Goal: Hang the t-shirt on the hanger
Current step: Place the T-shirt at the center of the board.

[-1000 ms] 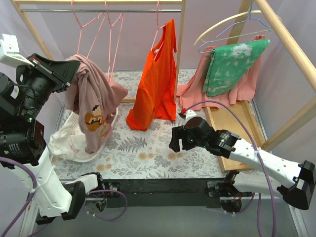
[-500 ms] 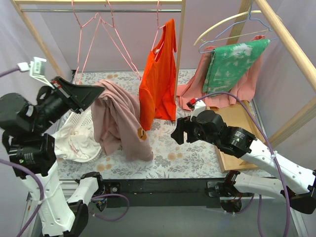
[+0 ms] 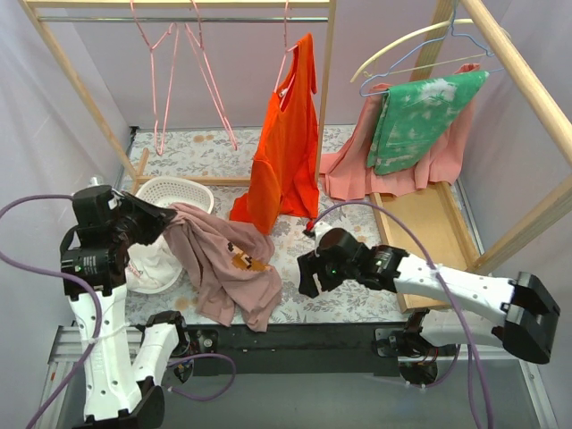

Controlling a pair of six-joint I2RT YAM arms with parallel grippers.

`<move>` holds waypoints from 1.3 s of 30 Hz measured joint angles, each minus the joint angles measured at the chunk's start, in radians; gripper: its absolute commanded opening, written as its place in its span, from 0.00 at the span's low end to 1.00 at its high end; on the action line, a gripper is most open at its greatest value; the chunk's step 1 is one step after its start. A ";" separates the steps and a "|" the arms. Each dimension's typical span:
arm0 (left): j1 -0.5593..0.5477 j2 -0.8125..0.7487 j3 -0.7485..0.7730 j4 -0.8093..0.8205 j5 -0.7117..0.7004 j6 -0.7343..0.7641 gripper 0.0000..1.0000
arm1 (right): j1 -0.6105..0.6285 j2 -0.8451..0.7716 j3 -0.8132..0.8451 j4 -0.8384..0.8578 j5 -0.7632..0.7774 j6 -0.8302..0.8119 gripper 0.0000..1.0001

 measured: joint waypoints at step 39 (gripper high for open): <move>-0.042 0.047 -0.087 0.010 0.102 0.147 0.13 | 0.050 0.005 -0.042 0.144 0.082 0.068 0.01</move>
